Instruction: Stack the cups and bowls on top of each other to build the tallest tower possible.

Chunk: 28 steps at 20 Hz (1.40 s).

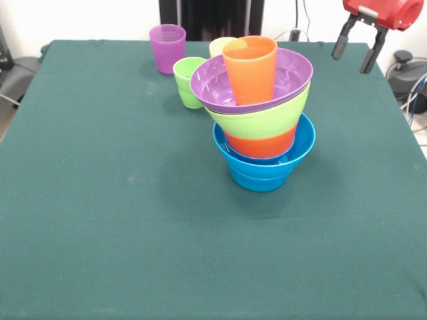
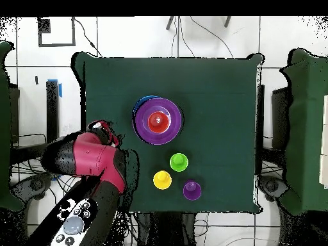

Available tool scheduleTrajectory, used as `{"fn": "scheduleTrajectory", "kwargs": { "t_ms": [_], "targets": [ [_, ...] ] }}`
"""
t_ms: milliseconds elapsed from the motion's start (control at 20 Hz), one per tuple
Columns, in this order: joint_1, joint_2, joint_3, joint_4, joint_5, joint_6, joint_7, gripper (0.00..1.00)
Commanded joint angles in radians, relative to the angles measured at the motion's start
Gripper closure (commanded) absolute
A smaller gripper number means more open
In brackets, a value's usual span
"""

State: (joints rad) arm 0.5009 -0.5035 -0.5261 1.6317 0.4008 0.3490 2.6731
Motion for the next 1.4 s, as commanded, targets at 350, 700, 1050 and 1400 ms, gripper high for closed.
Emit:
{"fn": "scheduleTrajectory", "kwargs": {
  "t_ms": [350, 700, 1050, 1400],
  "targets": [
    [0.002, 0.043, 0.066, -0.050, 0.016, -0.024, 0.142, 0.00],
    [0.003, 0.022, 0.060, -0.047, 0.010, 0.005, 0.132, 0.00],
    [-0.004, -0.073, 0.063, 0.005, -0.012, 0.077, 0.092, 0.00],
    [-0.017, -0.135, 0.069, 0.037, -0.029, 0.118, 0.064, 0.00]
  ]
}}
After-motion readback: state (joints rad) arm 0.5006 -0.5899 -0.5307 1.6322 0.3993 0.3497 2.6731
